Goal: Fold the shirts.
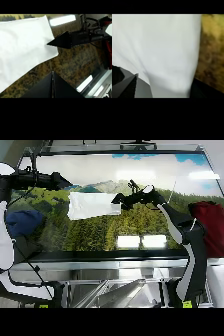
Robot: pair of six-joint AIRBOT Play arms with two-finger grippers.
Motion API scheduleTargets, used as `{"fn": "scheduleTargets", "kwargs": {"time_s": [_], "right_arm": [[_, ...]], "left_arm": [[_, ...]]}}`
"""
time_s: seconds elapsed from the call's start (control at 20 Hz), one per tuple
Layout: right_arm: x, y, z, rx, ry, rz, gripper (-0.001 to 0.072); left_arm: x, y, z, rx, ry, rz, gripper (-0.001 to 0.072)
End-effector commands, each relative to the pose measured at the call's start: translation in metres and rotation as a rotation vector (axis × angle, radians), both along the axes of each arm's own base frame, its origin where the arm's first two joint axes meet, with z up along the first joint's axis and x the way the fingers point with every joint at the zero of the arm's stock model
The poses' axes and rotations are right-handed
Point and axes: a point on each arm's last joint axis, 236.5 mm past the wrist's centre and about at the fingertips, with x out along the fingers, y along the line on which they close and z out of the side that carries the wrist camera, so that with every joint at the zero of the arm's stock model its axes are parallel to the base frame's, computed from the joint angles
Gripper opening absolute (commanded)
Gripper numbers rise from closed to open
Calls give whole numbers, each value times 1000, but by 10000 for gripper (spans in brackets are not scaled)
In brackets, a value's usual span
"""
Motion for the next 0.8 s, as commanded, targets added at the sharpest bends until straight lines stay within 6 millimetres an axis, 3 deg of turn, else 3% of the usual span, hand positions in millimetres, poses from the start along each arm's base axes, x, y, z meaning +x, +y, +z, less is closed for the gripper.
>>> {"fn": "scheduleTargets", "kwargs": {"time_s": [0.0,0.05,0.15,0.25,0.35,0.5,0.6,0.65,0.75], "right_arm": [[1,21,-4,20,-27,-4,374],[2,25,4,52,-47,4,179],[4,29,23,76,-74,15,18],[12,22,55,84,-126,0,17],[22,-5,92,69,-155,-51,16],[27,-81,141,0,-171,-113,16],[35,-140,184,-23,-239,-201,16],[42,-172,206,-30,-285,-271,16],[60,-253,246,-42,-378,-476,16]], "left_arm": [[0,0,0,2,-4,-3,4],[-1,0,0,2,-3,-4,4],[-4,-1,-1,2,6,-15,3],[-7,-1,-2,3,16,-27,4],[-7,-1,-1,3,15,-26,3],[-9,-2,-2,3,20,-33,4],[-10,-2,-2,3,24,-38,3],[-10,-2,-2,2,24,-38,4],[-10,-2,-2,2,24,-37,3]]}}
